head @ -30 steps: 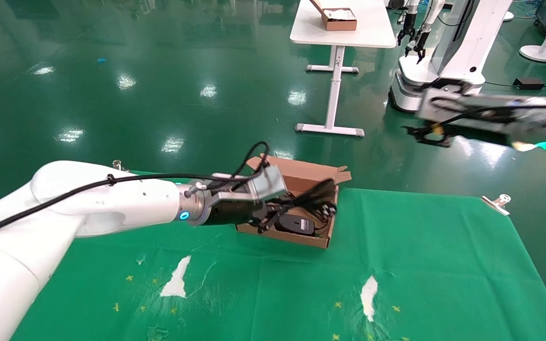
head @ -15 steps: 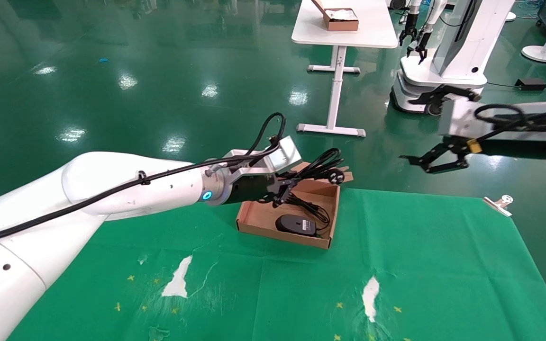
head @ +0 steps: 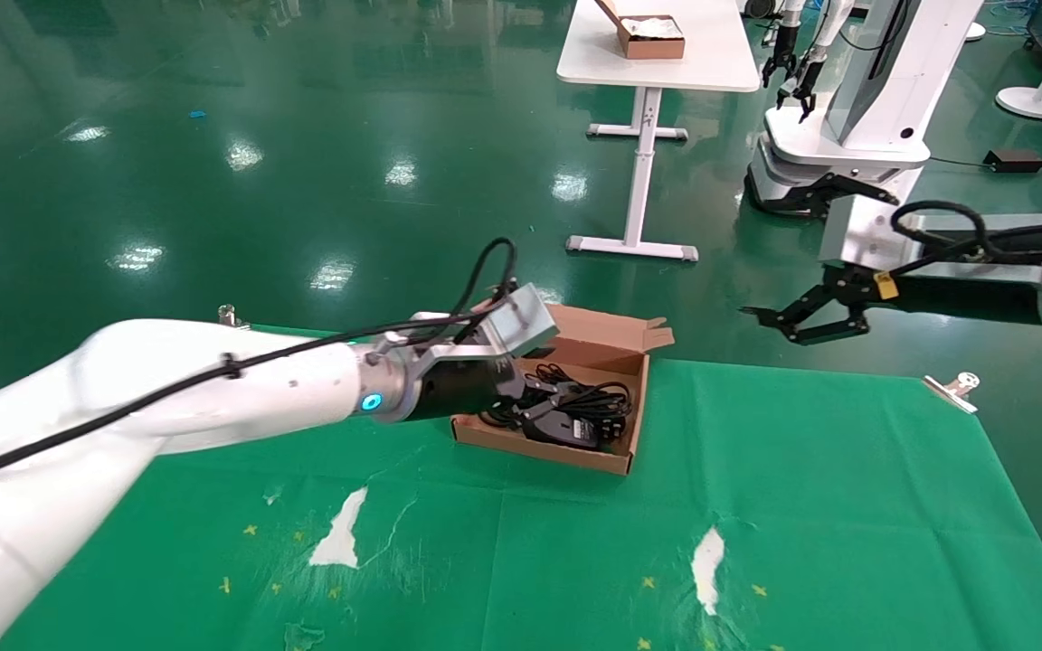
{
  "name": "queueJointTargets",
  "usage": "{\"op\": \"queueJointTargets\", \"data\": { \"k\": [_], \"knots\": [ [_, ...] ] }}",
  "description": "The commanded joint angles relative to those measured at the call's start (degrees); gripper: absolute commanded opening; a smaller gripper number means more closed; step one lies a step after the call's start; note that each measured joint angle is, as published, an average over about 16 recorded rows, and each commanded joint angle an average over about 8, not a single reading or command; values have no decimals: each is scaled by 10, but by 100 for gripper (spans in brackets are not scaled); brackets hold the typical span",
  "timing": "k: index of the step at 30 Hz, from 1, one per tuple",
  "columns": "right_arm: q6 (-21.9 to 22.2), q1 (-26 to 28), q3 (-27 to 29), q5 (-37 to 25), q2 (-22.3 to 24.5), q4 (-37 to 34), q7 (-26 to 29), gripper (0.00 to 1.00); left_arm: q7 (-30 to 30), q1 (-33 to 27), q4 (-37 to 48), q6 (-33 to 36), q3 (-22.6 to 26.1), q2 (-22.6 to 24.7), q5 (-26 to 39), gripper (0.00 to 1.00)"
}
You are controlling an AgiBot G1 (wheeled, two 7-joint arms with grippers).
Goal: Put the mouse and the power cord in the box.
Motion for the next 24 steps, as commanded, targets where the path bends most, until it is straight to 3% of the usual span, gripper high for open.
{"op": "queueJointTargets", "data": {
  "k": [1,24],
  "knots": [
    [-5,-16,7,11,7,22,19,100,2,12,-13,16,-16,-14,-14,100],
    [-62,-210,86,151,89,294,252,100,21,152,-166,203,-200,-181,-182,100]
  ]
}}
